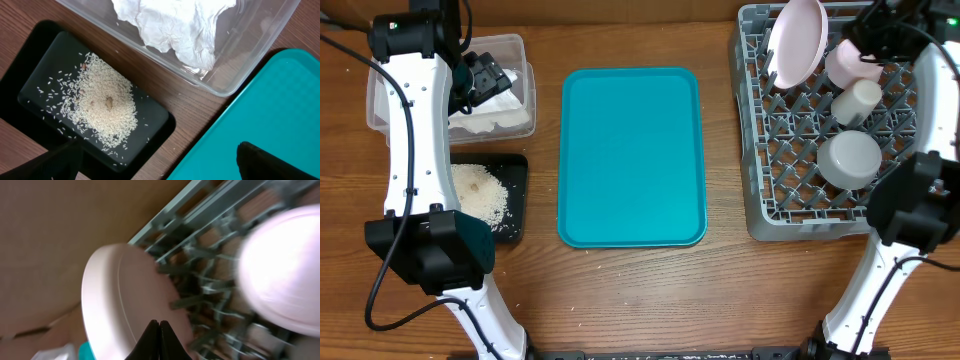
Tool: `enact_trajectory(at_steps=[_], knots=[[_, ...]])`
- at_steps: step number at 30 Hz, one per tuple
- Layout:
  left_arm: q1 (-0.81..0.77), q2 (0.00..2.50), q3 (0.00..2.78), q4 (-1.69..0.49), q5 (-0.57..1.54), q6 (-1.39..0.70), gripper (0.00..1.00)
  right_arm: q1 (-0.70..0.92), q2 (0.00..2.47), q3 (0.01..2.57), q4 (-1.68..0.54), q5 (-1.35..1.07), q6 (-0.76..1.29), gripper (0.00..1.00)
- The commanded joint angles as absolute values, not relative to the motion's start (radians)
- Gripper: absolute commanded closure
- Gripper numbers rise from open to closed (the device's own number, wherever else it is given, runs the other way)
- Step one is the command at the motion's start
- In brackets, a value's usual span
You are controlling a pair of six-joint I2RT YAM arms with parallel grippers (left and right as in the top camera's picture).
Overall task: Sort waste into correct bins and load items into the dishwasher
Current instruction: 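Push the plate upright into the rack slots with the right gripper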
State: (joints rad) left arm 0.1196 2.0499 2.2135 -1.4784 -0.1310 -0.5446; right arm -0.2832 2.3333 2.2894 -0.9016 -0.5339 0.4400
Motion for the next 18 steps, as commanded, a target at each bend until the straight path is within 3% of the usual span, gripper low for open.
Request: enact_trajectory(at_steps=[1, 5, 13, 18], knots=[[0.117, 2.046, 2.225, -1.48, -0.131, -0.546, 0.0, -0.268, 2.353, 2.288, -0.886, -0.66, 0.439, 0.96], [0.117, 2.046, 2.225, -1.48, -0.131, -0.546, 0.0, -0.261, 2.365, 2.288, -0.898, -0.678, 0.422, 0.96], [0.117, 2.046, 2.225, -1.48, -0.131, -0.546, 0.0, -0.259, 2.347, 2.292, -0.901, -0.933, 0.359, 0.96], [0.117, 2.046, 2.225, -1.48, -0.131, -0.546, 0.0, -0.257, 2.295, 2.292, -0.938, -0.939, 0.324, 0.96]])
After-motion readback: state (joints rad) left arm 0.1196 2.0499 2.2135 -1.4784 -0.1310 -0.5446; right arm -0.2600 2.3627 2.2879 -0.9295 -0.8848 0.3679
